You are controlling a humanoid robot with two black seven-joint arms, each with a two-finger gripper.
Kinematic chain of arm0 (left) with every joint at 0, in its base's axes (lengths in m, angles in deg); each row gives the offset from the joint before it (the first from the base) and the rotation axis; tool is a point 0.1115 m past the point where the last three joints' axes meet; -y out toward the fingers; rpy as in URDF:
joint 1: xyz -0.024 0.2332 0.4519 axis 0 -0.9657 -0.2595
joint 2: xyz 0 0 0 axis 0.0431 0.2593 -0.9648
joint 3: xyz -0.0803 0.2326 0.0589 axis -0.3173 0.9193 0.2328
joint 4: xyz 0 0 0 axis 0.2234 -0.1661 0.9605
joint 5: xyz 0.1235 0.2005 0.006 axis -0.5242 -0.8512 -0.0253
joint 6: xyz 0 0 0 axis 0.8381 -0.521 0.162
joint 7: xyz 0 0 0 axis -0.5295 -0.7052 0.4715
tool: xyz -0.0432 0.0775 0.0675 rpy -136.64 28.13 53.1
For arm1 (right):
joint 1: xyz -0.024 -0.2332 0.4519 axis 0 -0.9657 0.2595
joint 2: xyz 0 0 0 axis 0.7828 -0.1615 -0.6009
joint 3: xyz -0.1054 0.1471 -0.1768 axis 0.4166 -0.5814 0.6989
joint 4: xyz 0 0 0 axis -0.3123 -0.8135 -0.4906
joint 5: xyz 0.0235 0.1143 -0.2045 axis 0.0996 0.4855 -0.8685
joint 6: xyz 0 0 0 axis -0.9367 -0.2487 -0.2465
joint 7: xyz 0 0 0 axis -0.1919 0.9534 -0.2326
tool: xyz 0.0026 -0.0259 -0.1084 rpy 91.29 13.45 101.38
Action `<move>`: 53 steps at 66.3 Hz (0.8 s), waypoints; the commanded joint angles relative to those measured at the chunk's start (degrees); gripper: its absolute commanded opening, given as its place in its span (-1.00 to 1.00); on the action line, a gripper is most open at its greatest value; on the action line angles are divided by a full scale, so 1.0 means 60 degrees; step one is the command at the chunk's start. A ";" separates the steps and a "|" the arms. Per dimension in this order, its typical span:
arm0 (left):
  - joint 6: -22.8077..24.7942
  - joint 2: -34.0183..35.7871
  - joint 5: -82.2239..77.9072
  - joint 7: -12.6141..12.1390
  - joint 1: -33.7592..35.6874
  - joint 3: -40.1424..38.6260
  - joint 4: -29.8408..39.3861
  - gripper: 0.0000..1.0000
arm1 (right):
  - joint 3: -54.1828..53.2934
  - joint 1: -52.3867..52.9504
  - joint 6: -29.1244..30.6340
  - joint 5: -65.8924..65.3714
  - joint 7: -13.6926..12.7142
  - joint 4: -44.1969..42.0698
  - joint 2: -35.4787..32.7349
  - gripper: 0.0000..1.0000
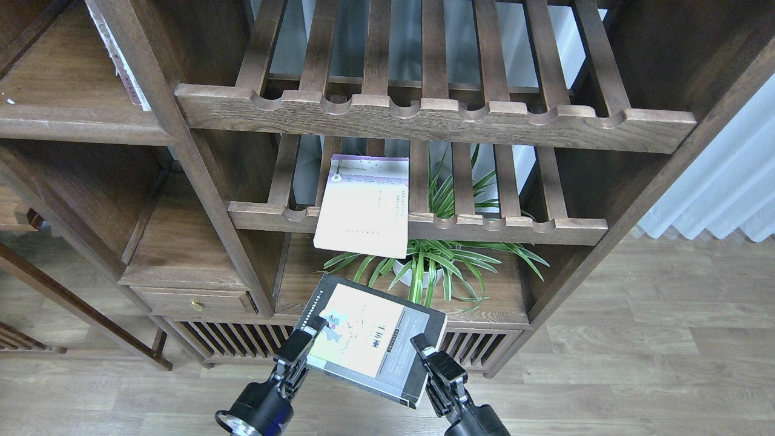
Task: Organize books on shelf
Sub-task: 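Bring the white book toward the left gripper and grasp it with both, then carry the white book with the left gripper into the side compartment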
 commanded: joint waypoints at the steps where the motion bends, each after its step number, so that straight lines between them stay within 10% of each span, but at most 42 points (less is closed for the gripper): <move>1: 0.0000 0.0000 -0.0002 -0.0032 0.0000 0.0041 -0.0002 -0.63 | 0.0003 -0.0001 0.0001 -0.0001 0.0000 -0.0011 0.0000 -0.92; 16: 0.0000 0.0000 0.0013 -0.0105 0.0014 -0.0091 -0.0002 -0.87 | -0.0011 0.0014 0.0001 -0.0001 0.0029 -0.0011 0.0000 -0.76; 33: 0.0000 0.0000 -0.0031 -0.0237 -0.0059 -0.0486 0.0189 -0.88 | 0.0047 -0.0001 0.0001 -0.0426 0.0000 0.0003 0.0000 0.89; 53: 0.0000 0.1287 -0.0367 -0.0632 -0.1157 -0.1774 0.1872 -0.89 | 0.0047 0.0014 0.0001 -0.0440 0.0000 0.0003 0.0000 0.98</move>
